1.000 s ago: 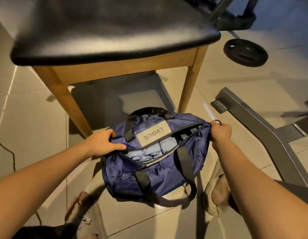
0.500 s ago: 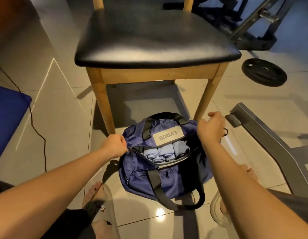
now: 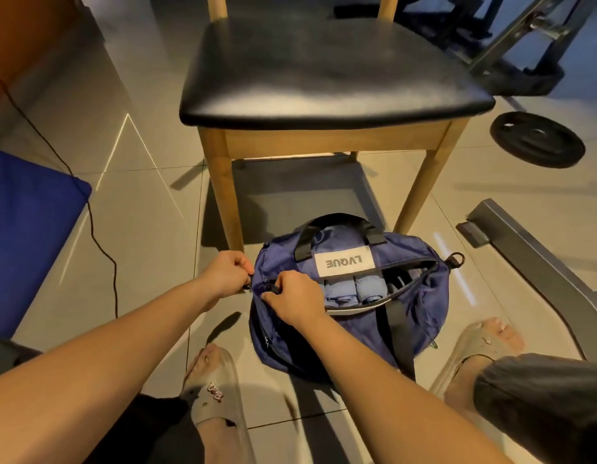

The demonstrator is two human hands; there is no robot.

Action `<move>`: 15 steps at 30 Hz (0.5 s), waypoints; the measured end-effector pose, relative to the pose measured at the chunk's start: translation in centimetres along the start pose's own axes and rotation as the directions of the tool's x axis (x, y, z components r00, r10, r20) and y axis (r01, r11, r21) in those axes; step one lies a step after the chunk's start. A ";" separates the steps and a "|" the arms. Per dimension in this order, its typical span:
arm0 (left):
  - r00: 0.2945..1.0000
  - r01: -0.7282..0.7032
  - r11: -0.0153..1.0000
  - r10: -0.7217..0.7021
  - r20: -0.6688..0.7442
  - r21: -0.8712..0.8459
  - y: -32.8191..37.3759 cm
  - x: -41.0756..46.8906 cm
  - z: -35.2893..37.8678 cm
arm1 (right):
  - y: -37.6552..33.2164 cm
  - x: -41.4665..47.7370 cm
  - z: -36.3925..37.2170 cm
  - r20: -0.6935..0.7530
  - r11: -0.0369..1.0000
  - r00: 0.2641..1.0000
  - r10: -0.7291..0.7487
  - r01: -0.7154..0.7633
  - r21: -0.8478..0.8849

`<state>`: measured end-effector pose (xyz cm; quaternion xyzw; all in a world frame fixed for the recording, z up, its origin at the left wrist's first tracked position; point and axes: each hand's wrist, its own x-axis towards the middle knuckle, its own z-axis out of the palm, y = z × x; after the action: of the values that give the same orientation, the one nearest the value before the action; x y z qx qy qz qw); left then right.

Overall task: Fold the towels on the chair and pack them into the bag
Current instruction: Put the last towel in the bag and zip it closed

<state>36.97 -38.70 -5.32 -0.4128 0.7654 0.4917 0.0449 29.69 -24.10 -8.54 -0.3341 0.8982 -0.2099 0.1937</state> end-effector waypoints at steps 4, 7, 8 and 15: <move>0.999 -0.038 0.994 0.042 -0.031 0.106 0.4 -0.9 -0.6 | 0.0 0.3 0.0 0.001 0.993 0.995 -0.095 0.095 0.063; 0.999 -0.052 0.991 0.052 0.005 0.126 0.3 -0.9 -0.7 | 0.3 0.7 -0.4 -0.006 0.978 0.987 -0.161 0.161 0.133; 0.998 -0.057 0.990 0.055 0.018 0.130 0.3 -0.8 -0.7 | 0.5 0.8 -0.5 -0.006 0.974 0.988 -0.157 0.156 0.165; 0.993 -0.086 0.967 0.102 -0.055 0.240 0.5 -0.5 -0.9 | 1.9 2.0 -1.9 0.025 0.860 0.992 0.121 -0.117 0.496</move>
<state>37.26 -39.00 -4.26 -0.3840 0.8384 0.3841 0.0450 26.38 -23.66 -8.33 -0.2161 0.8336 -0.4227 0.2824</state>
